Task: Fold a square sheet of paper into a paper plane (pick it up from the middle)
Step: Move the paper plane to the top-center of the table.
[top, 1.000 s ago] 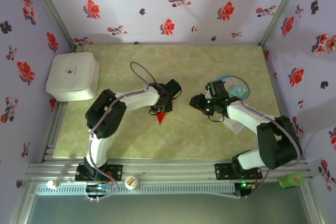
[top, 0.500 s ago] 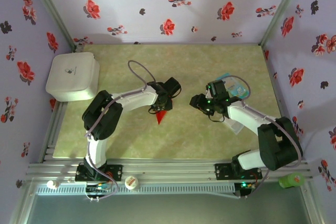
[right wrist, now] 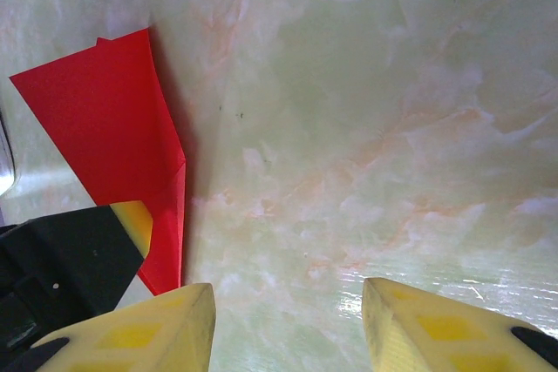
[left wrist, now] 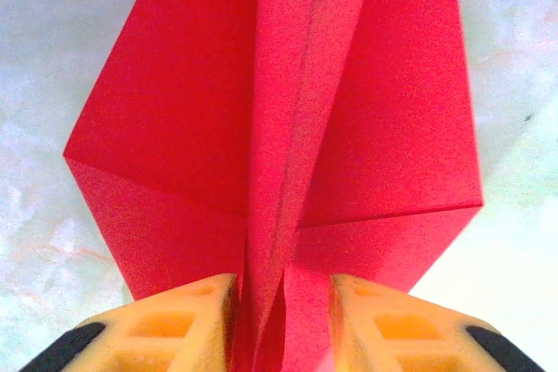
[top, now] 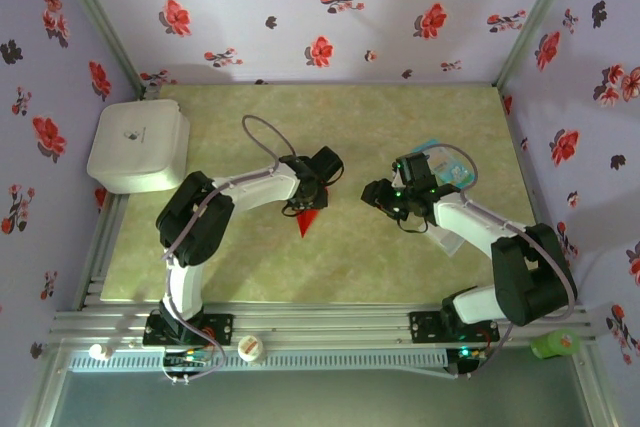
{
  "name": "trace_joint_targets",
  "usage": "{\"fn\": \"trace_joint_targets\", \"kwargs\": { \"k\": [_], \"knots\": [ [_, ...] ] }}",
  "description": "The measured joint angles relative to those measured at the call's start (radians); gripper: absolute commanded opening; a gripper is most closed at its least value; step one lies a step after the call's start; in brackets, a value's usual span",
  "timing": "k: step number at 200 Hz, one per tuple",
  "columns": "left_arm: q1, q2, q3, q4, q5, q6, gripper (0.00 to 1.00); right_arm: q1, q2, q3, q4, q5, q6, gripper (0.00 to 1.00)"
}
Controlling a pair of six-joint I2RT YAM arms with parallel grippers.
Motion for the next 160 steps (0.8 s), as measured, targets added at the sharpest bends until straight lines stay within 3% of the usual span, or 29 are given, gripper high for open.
{"fn": "trace_joint_targets", "kwargs": {
  "k": [77, 160],
  "knots": [
    [0.01, 0.016, -0.031, 0.031, 0.004, 0.011, 0.25, 0.0, 0.0, 0.0, 0.0, -0.001, 0.0, 0.49],
    [0.016, 0.029, -0.037, 0.05, 0.019, -0.009, 0.29, 0.0, 0.0, 0.0, 0.001, -0.002, 0.0, 0.5]
  ]
}}
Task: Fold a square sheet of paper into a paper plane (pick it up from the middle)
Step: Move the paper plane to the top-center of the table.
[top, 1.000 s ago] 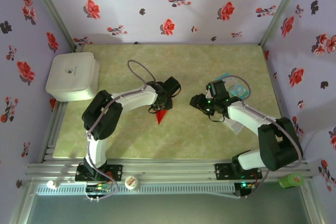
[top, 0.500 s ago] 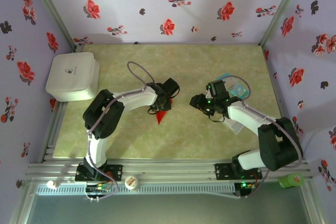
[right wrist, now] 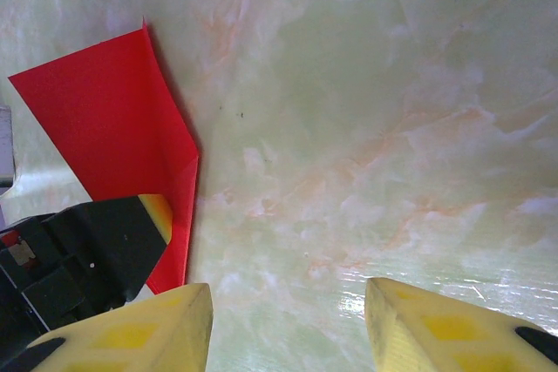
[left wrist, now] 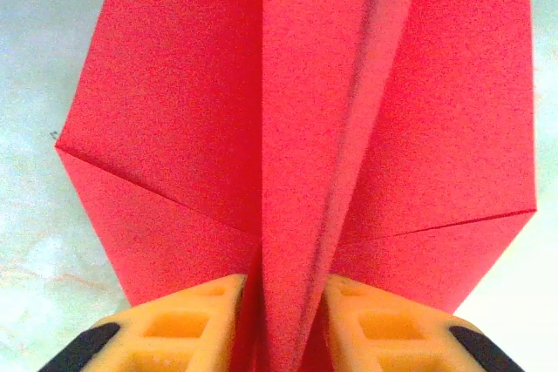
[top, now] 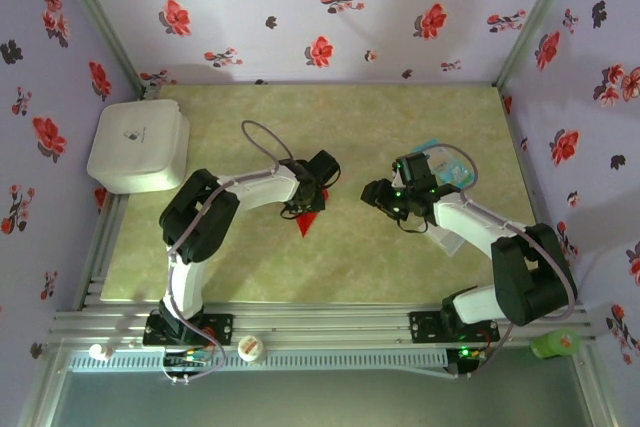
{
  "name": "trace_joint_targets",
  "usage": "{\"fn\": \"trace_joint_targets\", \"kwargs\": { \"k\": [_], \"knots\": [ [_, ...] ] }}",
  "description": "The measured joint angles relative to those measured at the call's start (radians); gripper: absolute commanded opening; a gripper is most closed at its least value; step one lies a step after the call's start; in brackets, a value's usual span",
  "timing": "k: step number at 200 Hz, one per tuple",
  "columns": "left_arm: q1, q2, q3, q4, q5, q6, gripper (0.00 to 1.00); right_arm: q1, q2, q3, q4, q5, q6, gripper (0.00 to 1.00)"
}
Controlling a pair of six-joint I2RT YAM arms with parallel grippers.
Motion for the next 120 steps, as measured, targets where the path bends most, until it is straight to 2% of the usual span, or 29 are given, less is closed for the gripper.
{"fn": "trace_joint_targets", "kwargs": {
  "k": [67, 79, 120],
  "knots": [
    [-0.018, 0.024, 0.029, -0.019, -0.018, -0.055, 0.38, 0.0, 0.0, 0.0, 0.0, -0.002, 0.0, 0.5],
    [-0.024, 0.031, 0.041, -0.029, -0.029, -0.069, 0.42, 0.0, 0.0, 0.0, 0.0, -0.006, 0.0, 0.51],
    [-0.037, 0.043, 0.058, -0.04, -0.053, -0.108, 0.43, 0.0, 0.0, 0.0, 0.0, -0.013, -0.001, 0.51]
  ]
}}
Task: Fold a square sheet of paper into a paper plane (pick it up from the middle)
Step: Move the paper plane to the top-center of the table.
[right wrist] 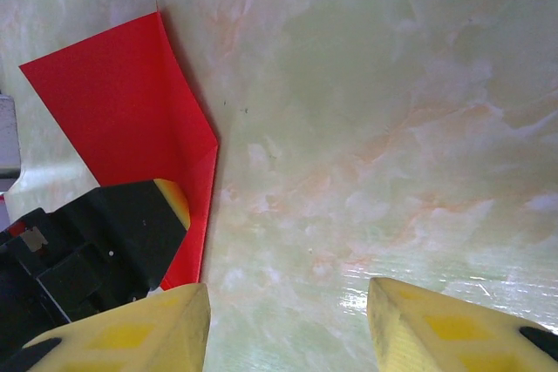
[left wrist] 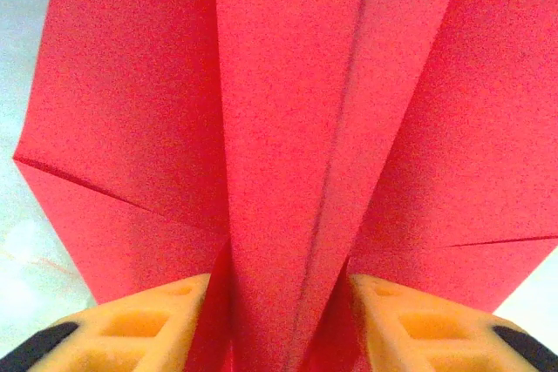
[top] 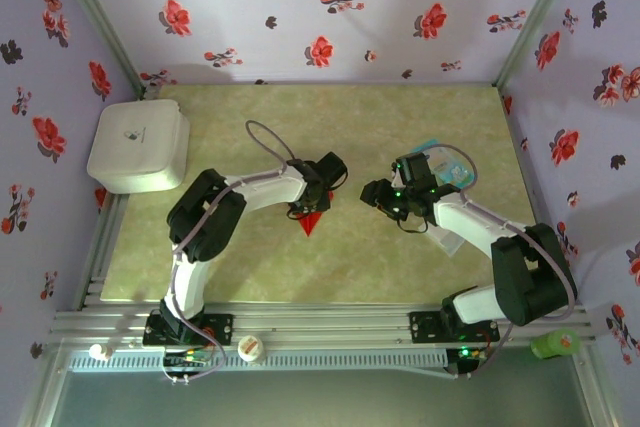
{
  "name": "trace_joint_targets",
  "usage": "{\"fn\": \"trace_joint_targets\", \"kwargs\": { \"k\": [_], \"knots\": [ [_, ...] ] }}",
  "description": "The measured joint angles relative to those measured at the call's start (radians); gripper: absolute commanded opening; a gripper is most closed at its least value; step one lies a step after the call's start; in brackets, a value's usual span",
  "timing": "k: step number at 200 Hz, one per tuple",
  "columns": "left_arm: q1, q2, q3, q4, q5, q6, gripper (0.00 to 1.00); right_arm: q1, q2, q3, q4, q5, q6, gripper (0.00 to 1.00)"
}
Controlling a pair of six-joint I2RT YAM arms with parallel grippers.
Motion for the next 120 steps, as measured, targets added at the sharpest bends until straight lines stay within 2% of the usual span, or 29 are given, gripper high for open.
{"fn": "trace_joint_targets", "kwargs": {
  "k": [120],
  "knots": [
    [-0.001, 0.003, 0.027, -0.03, 0.0, -0.017, 0.43, 0.0, 0.0, 0.0, 0.0, -0.01, -0.001, 0.52]
  ]
}}
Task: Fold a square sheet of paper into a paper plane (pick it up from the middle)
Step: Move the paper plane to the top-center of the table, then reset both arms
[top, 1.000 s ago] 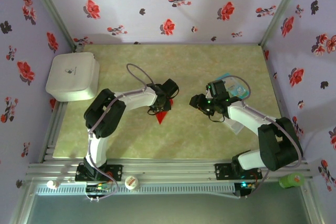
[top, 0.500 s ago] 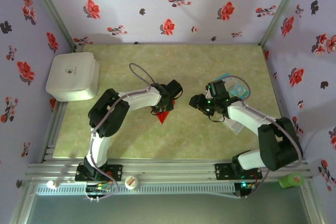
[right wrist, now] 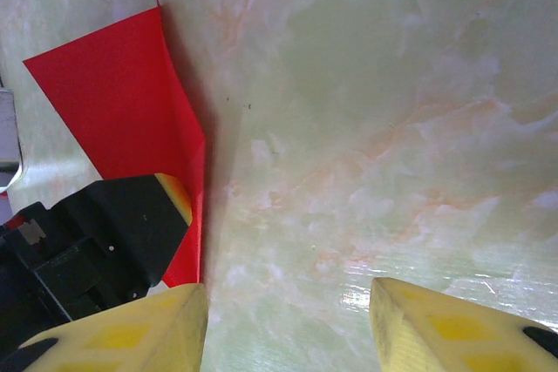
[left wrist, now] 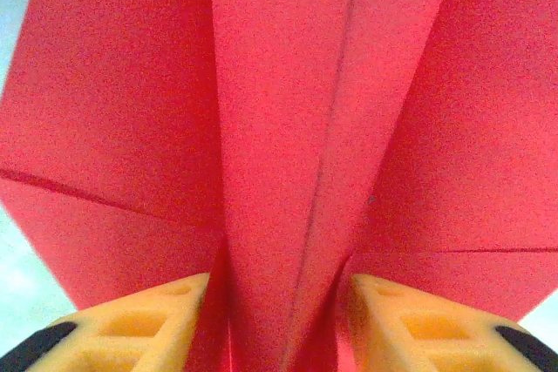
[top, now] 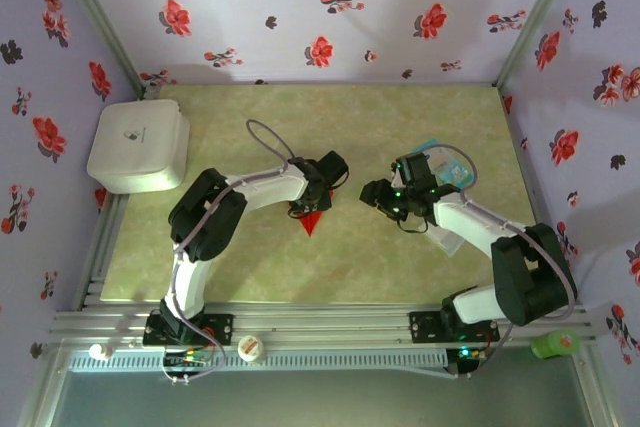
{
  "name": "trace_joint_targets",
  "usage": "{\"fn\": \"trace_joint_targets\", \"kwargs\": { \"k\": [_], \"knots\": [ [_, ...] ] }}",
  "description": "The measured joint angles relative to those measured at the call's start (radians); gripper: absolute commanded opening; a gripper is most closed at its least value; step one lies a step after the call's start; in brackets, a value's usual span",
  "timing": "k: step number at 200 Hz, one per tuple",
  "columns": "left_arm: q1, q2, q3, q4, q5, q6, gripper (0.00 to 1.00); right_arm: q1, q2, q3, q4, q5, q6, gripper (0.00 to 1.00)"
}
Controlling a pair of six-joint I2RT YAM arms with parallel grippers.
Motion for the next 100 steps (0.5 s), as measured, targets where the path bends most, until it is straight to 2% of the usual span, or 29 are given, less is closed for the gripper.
{"fn": "trace_joint_targets", "kwargs": {
  "k": [100],
  "knots": [
    [-0.002, -0.038, 0.001, -0.01, -0.015, 0.056, 0.44, 0.0, 0.0, 0.0, 0.0, 0.0, 0.0, 0.54]
  ]
}}
